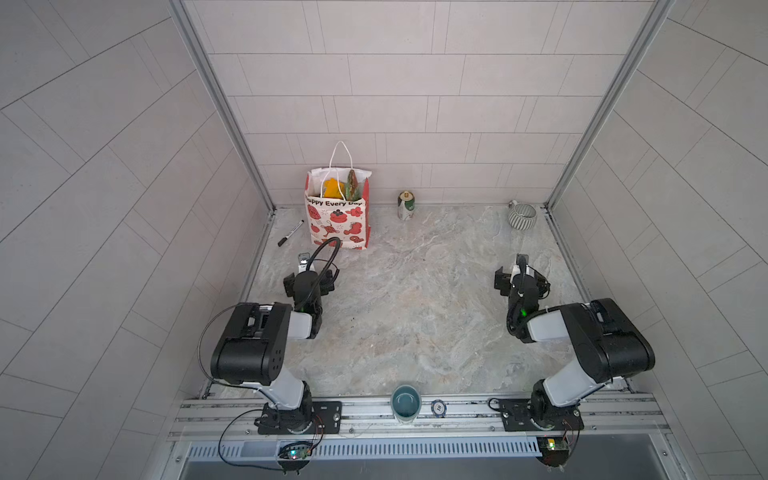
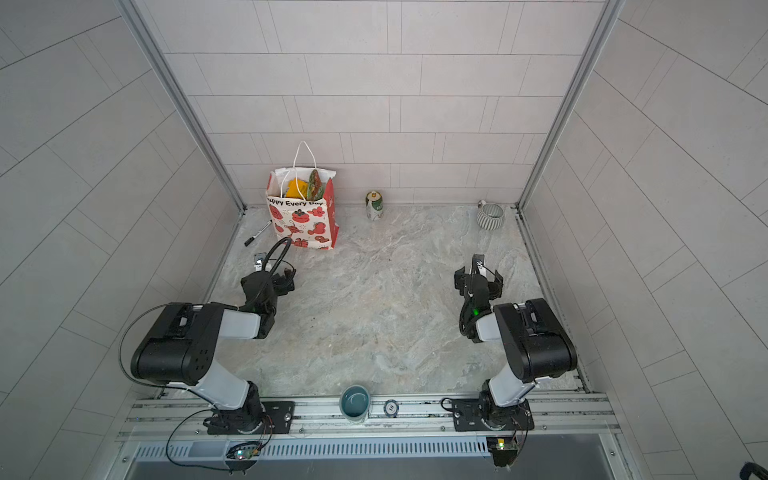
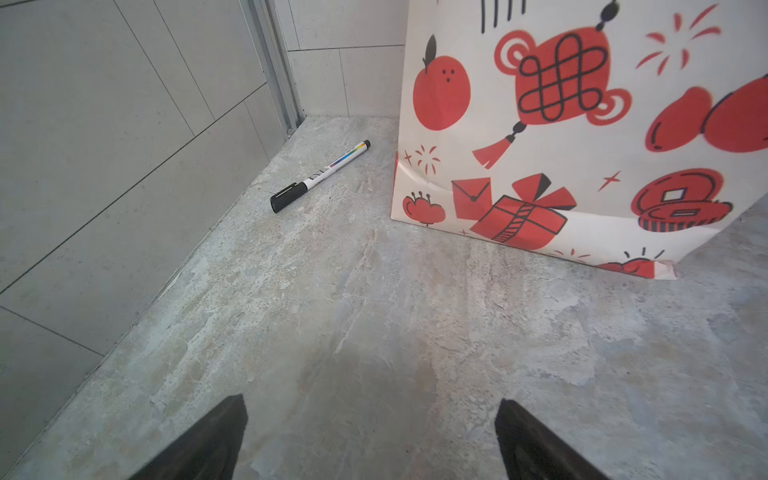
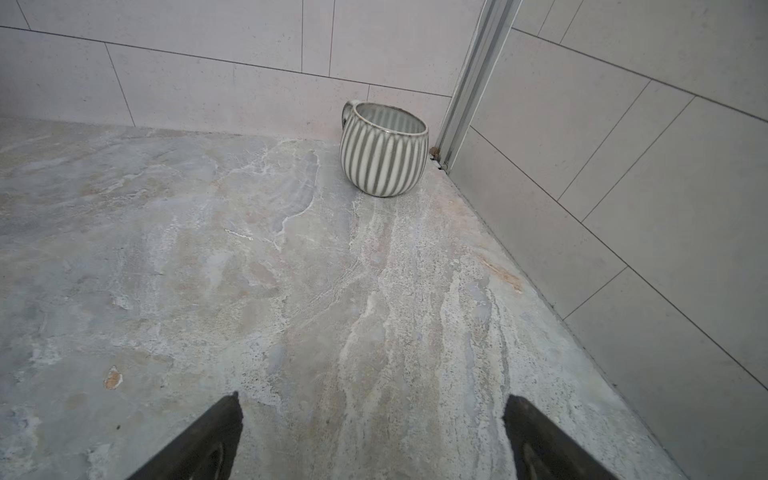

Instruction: Take the snacks out of the paper bag

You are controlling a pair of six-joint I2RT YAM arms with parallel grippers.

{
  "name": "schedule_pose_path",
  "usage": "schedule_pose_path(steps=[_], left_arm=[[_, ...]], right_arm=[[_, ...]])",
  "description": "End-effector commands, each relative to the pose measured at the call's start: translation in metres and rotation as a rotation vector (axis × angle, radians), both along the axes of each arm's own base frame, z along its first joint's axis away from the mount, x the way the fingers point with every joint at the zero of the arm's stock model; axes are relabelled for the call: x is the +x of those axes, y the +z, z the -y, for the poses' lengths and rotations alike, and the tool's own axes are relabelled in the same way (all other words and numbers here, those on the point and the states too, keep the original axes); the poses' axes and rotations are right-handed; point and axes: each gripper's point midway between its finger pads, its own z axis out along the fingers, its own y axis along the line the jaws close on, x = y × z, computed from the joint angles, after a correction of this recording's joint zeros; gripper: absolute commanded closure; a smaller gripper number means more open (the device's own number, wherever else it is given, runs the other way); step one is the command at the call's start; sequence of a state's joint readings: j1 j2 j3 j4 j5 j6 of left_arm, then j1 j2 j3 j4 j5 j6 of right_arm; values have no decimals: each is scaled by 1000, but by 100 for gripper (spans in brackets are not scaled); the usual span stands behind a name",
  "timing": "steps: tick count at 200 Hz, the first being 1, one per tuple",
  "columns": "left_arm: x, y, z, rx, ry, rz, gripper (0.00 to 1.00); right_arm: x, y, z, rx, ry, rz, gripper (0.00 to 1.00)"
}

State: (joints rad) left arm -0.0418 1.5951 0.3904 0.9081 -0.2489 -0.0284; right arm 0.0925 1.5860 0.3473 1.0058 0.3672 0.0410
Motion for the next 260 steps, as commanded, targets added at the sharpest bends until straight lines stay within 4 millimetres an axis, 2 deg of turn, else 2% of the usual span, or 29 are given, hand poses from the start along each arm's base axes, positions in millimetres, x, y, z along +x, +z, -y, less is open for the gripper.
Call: schedule_pose_path(steps=[1,204,212,220,226,239,249,260], left_arm=[[3,9,2,-2,-8,34,0],[2,11,4,1,-22,41,0],[1,18,9,7,-44,47,0],[-3,30,10,42,-25,57,0],[-7,44,11,66,-4,67,0],[-16,77,13,86,41,111,1],[-22,108,15,-40,59,211,3],[-22,142,22,-157,39,312,8]], right_arm=[[0,2,1,-12,-8,7,1],[-1,3,1,-12,-8,11,1],[-2,9,2,-28,-25,28,1],[-6,16,-5,-53,-12,19,1],[-7,28,-12,-86,10,36,1],[-15,61,-14,-120,-37,54,1],[-27,86,2,49,-170,156,1],[-38,94,20,341,-299,286,1]])
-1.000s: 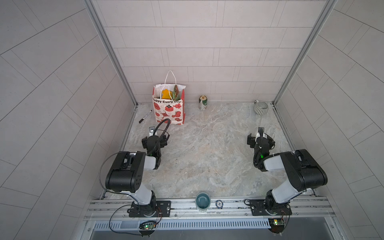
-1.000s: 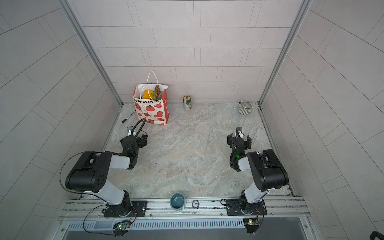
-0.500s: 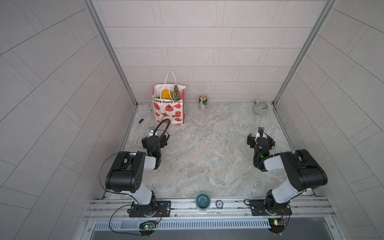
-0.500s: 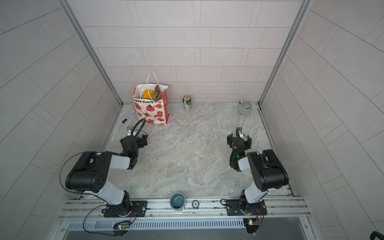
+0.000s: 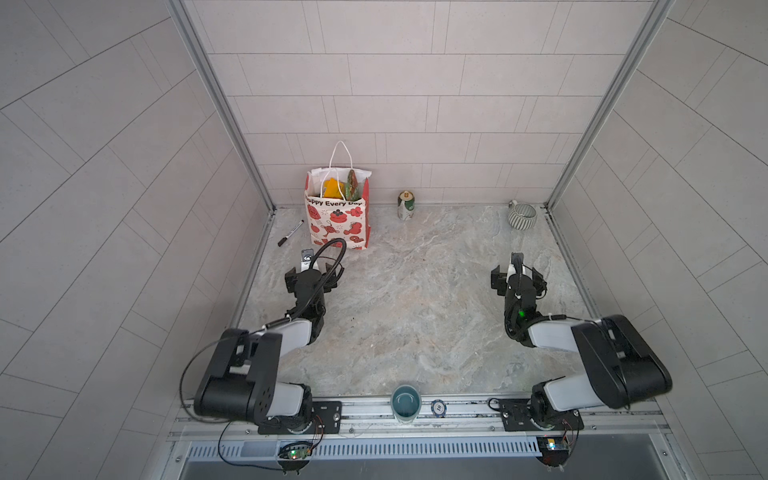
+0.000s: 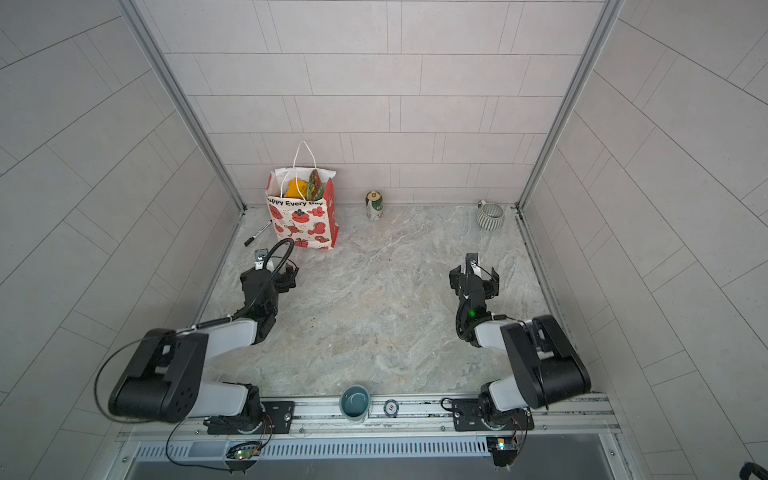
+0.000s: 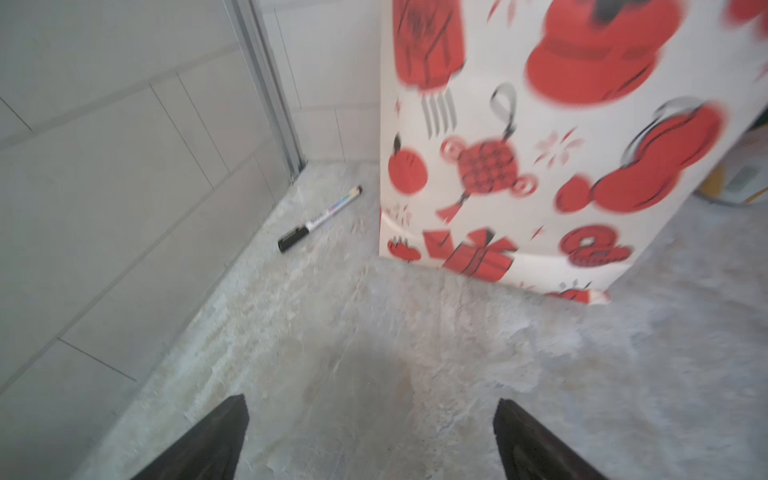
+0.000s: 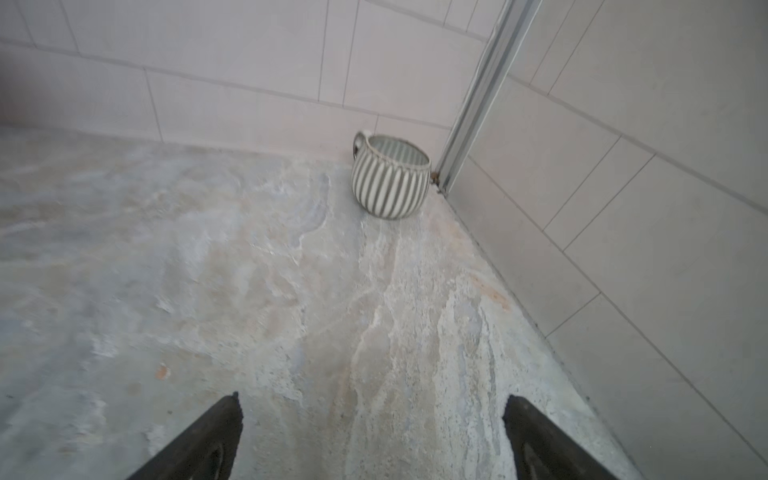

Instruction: Take the snacks out of the paper bag

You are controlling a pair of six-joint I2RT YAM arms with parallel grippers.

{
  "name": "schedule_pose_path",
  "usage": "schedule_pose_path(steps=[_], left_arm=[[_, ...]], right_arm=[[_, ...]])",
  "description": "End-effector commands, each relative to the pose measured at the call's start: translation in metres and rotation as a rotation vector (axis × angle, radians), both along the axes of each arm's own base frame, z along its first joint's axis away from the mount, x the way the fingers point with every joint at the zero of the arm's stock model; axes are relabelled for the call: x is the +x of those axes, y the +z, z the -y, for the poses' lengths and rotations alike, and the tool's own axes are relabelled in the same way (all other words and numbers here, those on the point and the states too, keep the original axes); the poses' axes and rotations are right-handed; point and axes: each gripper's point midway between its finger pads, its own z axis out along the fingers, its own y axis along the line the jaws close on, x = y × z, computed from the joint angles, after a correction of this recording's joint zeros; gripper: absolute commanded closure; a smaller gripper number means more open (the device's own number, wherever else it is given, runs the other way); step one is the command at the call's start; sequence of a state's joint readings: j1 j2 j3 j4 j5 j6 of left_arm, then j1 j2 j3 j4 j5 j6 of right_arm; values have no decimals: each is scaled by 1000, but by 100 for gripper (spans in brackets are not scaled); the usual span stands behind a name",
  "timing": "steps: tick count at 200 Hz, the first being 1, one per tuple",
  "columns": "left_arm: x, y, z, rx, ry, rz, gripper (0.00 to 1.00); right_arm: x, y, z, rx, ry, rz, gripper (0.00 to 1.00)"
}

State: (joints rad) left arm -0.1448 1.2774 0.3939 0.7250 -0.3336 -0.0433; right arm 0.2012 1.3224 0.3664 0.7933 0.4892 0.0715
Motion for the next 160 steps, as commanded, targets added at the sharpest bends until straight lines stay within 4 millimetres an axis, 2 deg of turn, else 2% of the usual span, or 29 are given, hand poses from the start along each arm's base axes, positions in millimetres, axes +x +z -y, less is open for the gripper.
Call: schedule_pose_path(steps=[1,7,13,15,22,30,36,41,49,62,65,75,95,125,160], left_arm=[[-6,68,-2,-167,43,173,9],[-4,87,-1,-196,43,200,17],[-1,100,-5,-233,56,202,22],[1,104,-6,-244,60,201,24],[6,119,-14,-284,75,207,43],[13,128,-24,-318,88,217,57],[19,135,-30,-343,81,231,68],[24,140,-36,-356,78,241,71],[36,145,-44,-369,62,232,74],[61,140,-54,-396,13,143,83],[67,141,-56,-403,-3,127,86],[87,135,-59,-425,-48,79,94],[122,118,-59,-464,-137,35,99],[171,92,-43,-471,-305,-121,100],[216,74,-41,-496,-390,-173,100]], right_arm=[[-23,38,41,373,-269,214,1],[-15,40,36,512,-194,239,1],[0,46,16,600,-20,228,1],[4,50,10,603,30,229,3],[14,62,-12,609,152,225,14],[20,63,-29,614,204,178,18],[23,62,-39,596,219,128,28],[25,60,-45,576,230,102,35],[30,59,-52,541,247,81,43],[35,51,-62,528,283,42,60],[40,61,-65,525,298,56,63],[44,63,-76,489,329,28,68],[51,67,-107,412,406,-36,69],[57,61,-147,430,549,-109,71],[51,48,-176,394,648,-166,66]])
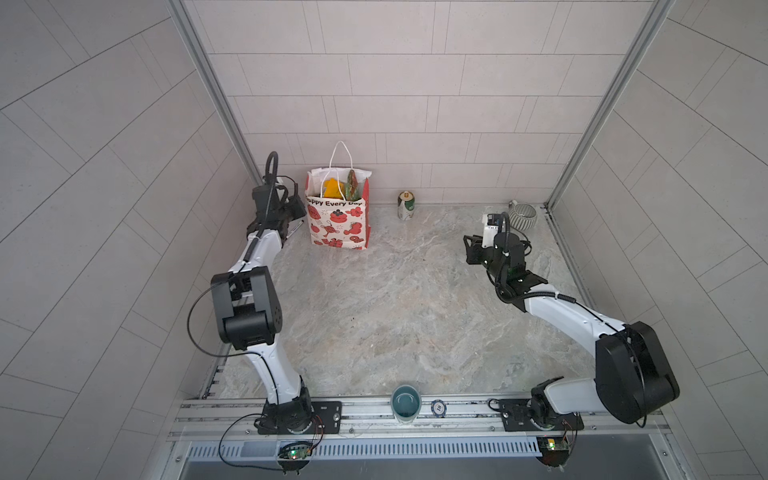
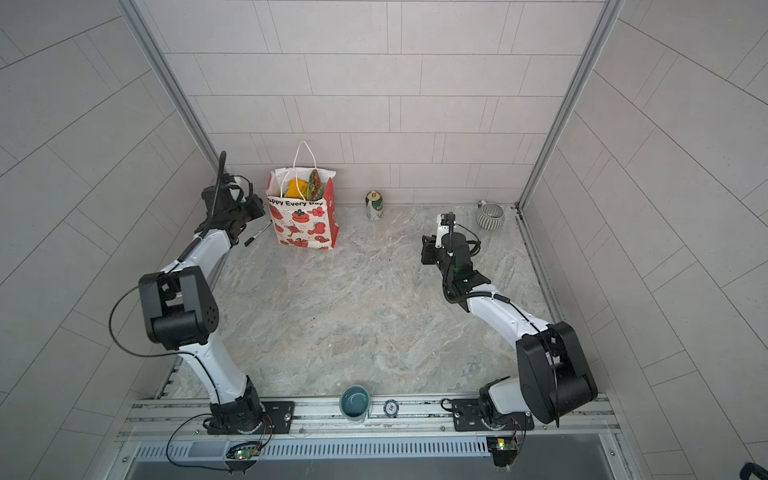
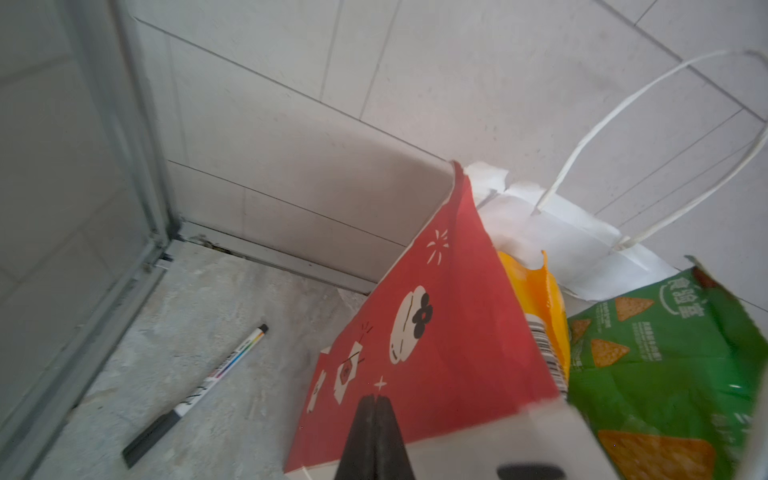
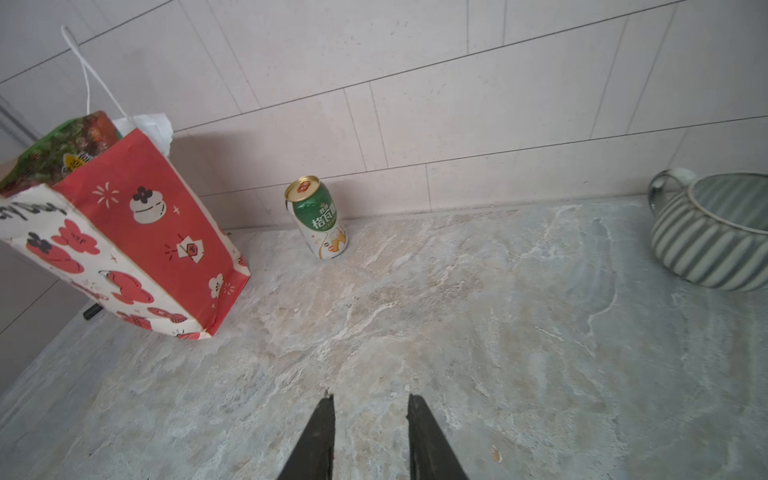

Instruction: Take the snacks out of the paper bag

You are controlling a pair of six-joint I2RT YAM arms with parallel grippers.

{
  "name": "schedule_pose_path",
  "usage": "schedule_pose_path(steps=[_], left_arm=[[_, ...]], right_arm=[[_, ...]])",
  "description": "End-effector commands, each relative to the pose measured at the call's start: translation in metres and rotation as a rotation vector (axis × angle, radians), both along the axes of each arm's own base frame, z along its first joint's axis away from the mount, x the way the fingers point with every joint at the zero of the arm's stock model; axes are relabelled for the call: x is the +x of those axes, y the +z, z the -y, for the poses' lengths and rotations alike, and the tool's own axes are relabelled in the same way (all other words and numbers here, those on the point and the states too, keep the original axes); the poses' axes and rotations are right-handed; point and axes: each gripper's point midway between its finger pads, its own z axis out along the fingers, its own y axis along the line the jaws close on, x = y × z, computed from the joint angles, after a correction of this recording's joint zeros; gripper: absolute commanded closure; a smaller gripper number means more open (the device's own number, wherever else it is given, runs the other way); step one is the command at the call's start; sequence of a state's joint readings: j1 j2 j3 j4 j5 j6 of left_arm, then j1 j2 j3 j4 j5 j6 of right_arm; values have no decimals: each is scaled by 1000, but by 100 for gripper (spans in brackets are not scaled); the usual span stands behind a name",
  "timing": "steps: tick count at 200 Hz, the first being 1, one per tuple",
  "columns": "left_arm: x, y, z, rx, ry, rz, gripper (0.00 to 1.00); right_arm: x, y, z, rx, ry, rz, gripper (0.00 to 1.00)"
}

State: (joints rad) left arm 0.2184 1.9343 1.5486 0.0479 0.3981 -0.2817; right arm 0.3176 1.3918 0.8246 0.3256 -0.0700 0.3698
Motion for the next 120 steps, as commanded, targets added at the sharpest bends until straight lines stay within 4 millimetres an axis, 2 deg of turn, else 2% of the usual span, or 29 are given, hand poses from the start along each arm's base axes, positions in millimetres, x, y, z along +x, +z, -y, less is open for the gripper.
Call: schedule_pose_path(steps=[1,40,74,91,103,120], left_arm=[[16,6,17,-32,-146,-4,100],[52,-9,20,-98,-196,-24,100],[58,-8,13,-97,-186,-16,100],[62,-4,-1,-108,-157,6,100],[69,-9,-9,-134,-165,-7,100],[79,-18,-11,-166,-221,-38,100]], right_arm=[[-7,-15,-20,-42,97,-44,66],[-4,-19,-30,-29,134,-44,63],[-7,-16,-39,-4,169,-33,62],[-9,-15,-41,2,183,-34,60],[-11,-13,-43,10,189,-27,60],[-14,-8,-45,33,204,-8,60]])
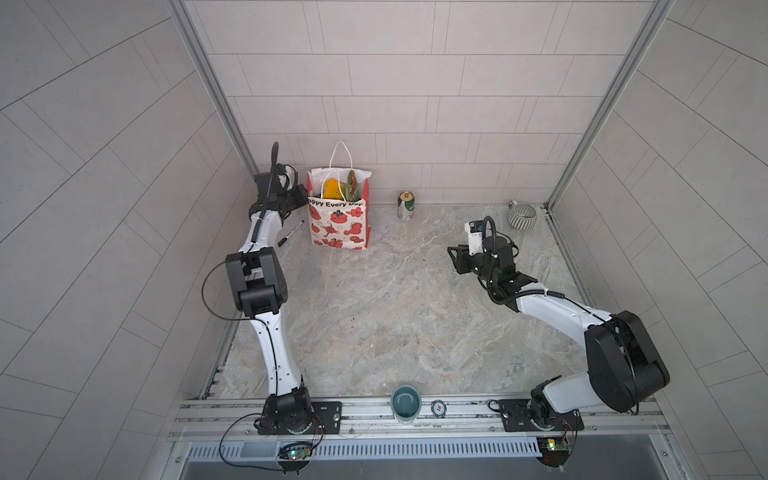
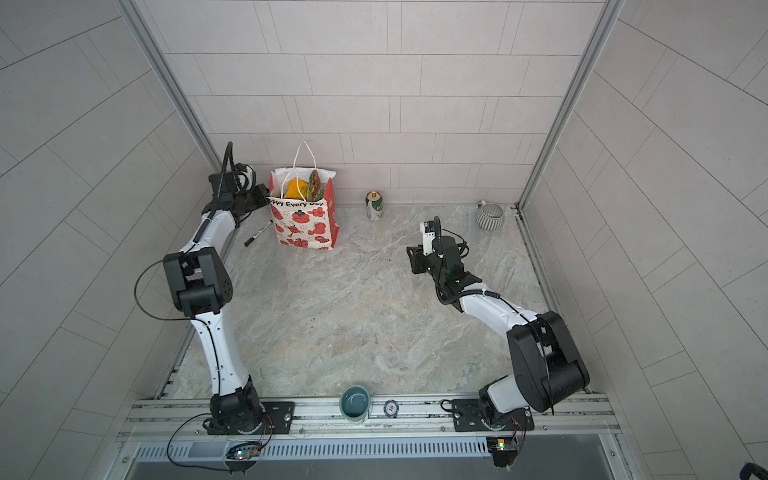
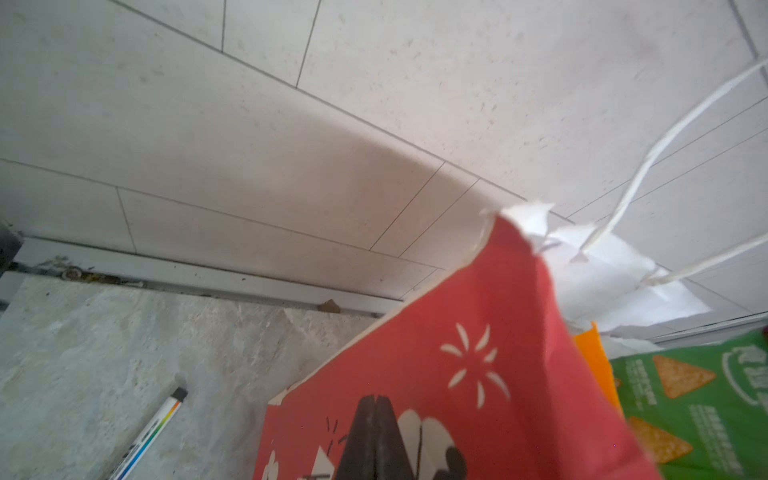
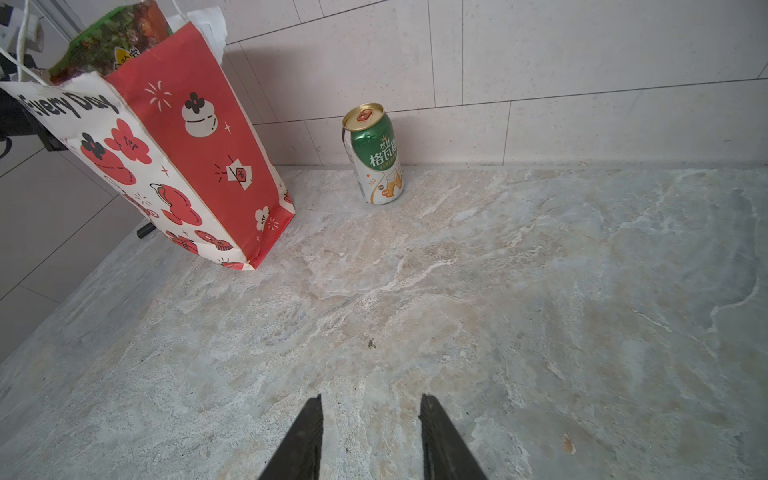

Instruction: Take the snacks out of the paper bag

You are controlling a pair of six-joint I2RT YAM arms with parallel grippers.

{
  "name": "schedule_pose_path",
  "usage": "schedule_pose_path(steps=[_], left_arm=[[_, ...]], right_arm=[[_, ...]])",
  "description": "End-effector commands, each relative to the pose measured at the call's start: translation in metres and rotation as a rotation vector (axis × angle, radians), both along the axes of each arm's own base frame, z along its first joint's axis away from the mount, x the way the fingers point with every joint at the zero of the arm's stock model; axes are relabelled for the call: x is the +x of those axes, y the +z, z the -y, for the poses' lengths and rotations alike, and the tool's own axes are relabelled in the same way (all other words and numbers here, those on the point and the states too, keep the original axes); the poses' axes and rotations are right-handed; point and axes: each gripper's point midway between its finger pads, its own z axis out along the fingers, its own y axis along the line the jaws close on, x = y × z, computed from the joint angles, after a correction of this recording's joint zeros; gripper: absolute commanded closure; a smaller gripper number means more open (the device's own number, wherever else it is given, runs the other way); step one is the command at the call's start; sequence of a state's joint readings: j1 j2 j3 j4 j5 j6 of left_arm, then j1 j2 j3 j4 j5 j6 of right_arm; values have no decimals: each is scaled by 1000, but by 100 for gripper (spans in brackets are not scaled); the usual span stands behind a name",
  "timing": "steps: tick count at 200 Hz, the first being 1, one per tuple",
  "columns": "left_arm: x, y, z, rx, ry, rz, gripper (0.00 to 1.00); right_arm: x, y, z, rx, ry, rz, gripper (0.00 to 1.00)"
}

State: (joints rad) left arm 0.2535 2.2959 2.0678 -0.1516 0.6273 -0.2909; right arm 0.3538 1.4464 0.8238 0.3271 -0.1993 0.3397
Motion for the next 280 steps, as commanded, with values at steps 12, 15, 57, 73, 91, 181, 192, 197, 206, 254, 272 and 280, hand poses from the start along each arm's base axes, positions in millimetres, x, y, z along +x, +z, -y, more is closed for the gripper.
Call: schedule_pose_path(steps=[12,15,57,73,91,181,192,197,206,254,272,280], left_arm=[[14,-16,-6,-46,-87,-40,100],[15,-17,-5,-47,-94,-41,100],[24,-40,-4,-37,-132,-52,100],[27,-49,-3,-39,-142,-61,100],[30,-60,-3,-43,-148,-76,100],[39,-84,23,-34,-210,-73,100],[39,-86,29,-35,-231,-65,100],[40,-85,31,-32,-238,-60,100],[40,-86,35,-38,-259,-51,100],[31,-80,61,-61,-357,-39,100],[22,-81,73,-48,-402,-53,100],[18,-80,78,-39,-423,-56,100]], right_arm=[[-8,19,-7,52,37,59,59],[-9,20,-7,54,36,62,59],[-23,24,2,46,20,92,57],[-26,24,2,47,26,93,57],[-26,24,-1,61,41,97,56],[-17,18,-19,127,91,90,55],[-15,17,-19,125,92,89,55],[-14,17,-20,125,93,88,55],[-13,17,-21,124,97,87,55],[-10,27,-23,135,102,112,54],[-8,29,-24,141,101,119,54],[-8,32,-24,144,105,126,53]])
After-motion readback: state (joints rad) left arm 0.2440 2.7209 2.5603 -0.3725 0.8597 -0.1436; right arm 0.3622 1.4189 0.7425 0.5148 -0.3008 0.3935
